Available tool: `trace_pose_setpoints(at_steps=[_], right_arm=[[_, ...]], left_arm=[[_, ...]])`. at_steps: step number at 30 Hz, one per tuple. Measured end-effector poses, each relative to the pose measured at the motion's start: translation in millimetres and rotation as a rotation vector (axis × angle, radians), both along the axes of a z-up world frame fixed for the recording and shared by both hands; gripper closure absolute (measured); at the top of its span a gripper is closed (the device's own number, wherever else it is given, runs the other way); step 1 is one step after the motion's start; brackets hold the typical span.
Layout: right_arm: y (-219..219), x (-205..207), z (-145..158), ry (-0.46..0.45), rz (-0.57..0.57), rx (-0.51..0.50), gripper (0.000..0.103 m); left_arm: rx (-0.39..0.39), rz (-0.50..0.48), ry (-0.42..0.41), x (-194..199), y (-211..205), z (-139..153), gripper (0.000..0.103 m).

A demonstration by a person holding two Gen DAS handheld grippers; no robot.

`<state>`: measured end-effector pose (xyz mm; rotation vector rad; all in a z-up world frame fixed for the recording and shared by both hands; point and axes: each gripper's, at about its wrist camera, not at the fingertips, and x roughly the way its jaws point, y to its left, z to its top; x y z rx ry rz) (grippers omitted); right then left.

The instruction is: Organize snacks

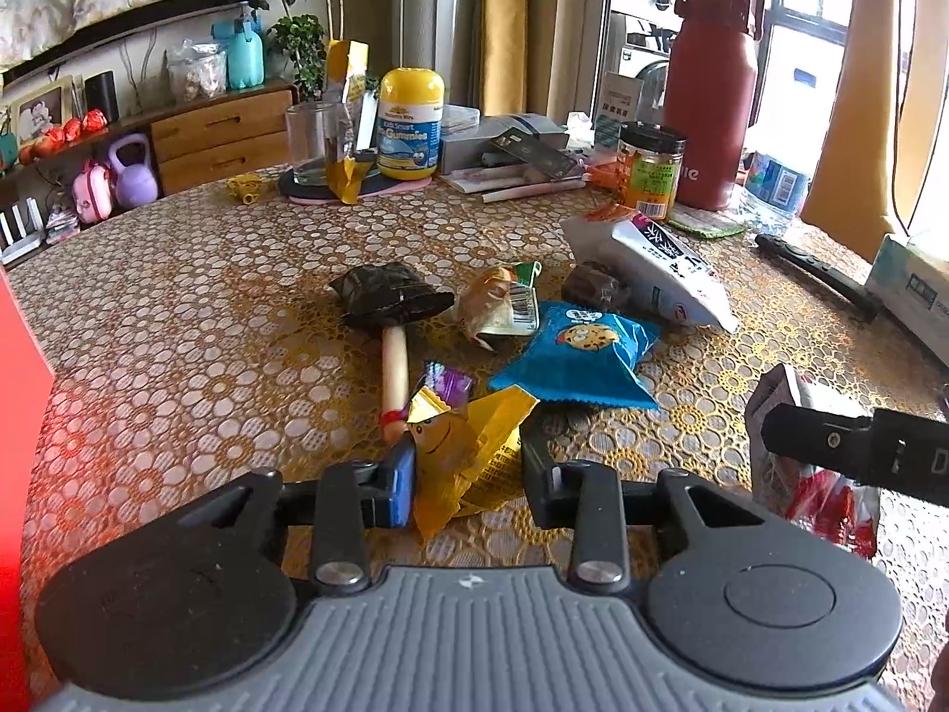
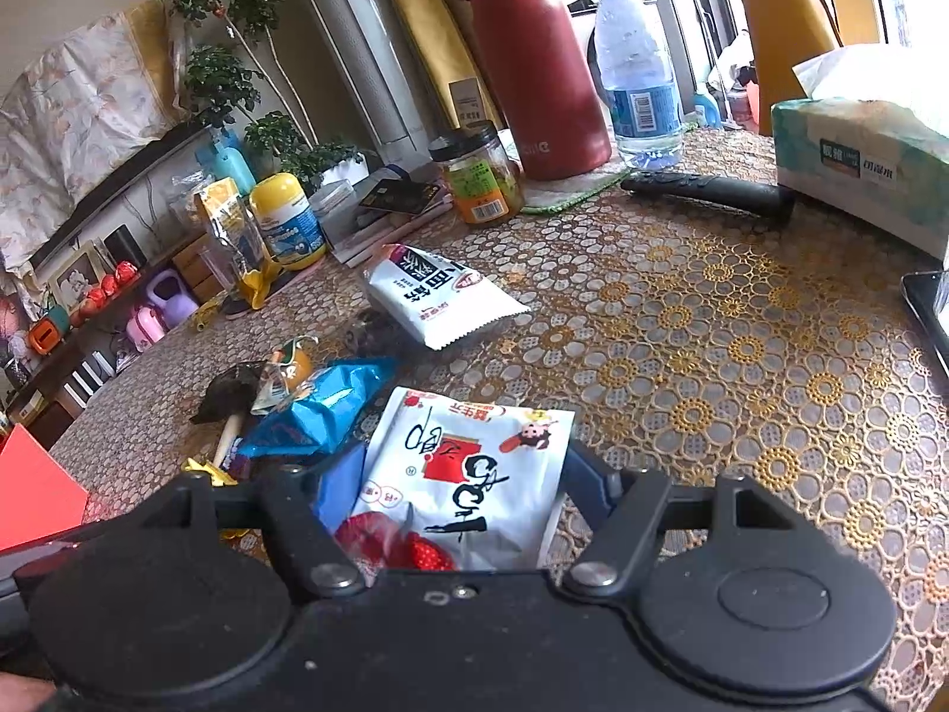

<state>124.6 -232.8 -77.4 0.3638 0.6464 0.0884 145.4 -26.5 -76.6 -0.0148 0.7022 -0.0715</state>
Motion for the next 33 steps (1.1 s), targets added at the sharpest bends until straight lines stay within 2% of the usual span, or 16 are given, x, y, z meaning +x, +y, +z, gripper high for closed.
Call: trace_pose_setpoints(at_steps=[17,33], right_arm=[[17,-39,32,-0.068,0.051,-0.025,0.032],[65,-76,61,-0.130,0.194,-0.047,0.032]], left_arm=[[-0.034,0.006,-0.104,-82,25,49,0.068],[-0.038,0.091,-0.169,-145,64,78,0.068]])
